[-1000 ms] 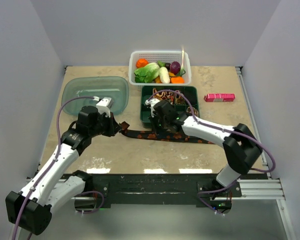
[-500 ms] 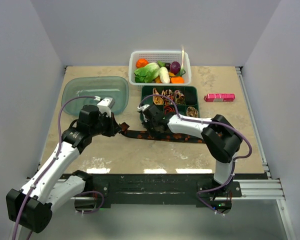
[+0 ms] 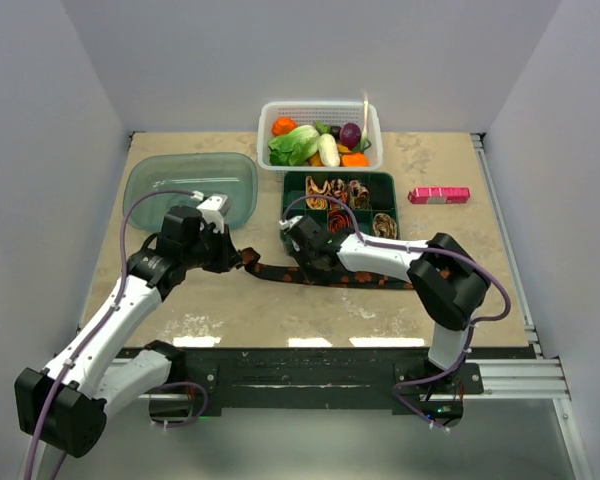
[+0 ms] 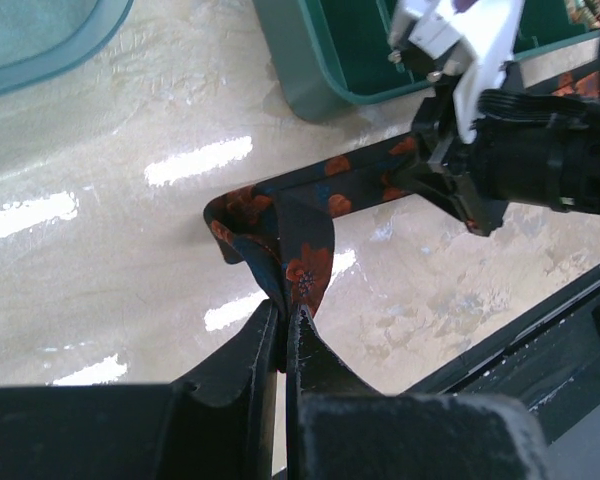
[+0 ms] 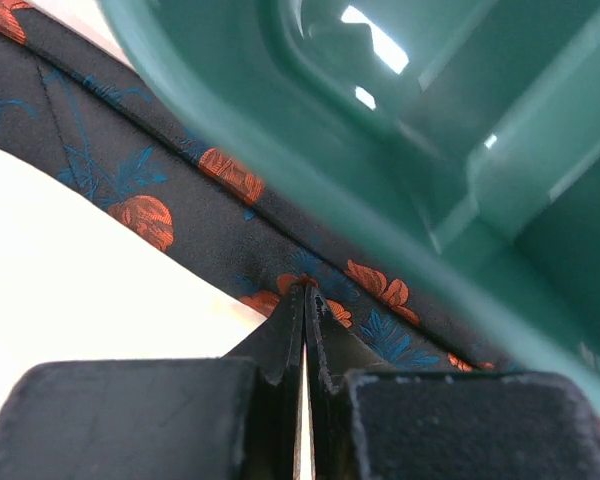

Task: Roll the ties
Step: Flatten out the tie at the center of the board.

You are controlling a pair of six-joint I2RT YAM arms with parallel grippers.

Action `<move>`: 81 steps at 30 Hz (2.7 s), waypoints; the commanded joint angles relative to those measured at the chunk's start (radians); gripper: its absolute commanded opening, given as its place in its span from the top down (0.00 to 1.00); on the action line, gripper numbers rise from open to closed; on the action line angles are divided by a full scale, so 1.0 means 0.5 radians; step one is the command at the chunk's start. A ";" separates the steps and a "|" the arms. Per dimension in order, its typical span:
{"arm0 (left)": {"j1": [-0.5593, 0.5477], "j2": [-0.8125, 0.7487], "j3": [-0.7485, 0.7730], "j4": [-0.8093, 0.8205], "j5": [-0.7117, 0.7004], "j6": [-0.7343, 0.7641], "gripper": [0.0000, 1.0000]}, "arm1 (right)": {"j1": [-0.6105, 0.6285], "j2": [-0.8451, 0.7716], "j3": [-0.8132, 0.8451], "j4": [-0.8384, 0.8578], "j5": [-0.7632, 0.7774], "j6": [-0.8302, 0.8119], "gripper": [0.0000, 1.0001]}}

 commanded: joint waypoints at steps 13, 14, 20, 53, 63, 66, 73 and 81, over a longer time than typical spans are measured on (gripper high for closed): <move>-0.004 0.353 0.179 -0.455 -0.238 -0.047 0.88 | -0.003 -0.138 -0.187 -0.590 0.340 0.160 1.00; -0.004 0.372 0.167 -0.468 -0.244 -0.048 0.88 | 0.000 -0.144 -0.181 -0.596 0.353 0.175 1.00; -0.007 0.516 0.130 -0.569 -0.363 -0.063 0.79 | -0.003 -0.184 -0.058 -0.624 0.402 0.172 1.00; 0.192 -0.036 -0.440 0.415 -0.499 -0.670 0.21 | 0.203 0.322 0.792 0.014 -0.567 -0.147 0.92; 0.573 -0.131 -0.714 0.597 -0.161 -0.738 0.24 | 0.279 0.515 0.948 0.146 -0.712 -0.122 0.93; 0.607 -0.119 -0.836 0.725 -0.100 -0.790 0.25 | 0.283 0.583 0.997 0.128 -0.697 -0.125 0.93; 0.662 -0.024 -0.996 0.937 -0.011 -0.833 0.30 | 0.279 0.711 1.059 0.091 -0.608 -0.156 0.93; 0.687 -0.061 -1.082 0.989 -0.075 -0.824 0.33 | 0.279 0.825 1.105 0.039 -0.595 -0.159 0.94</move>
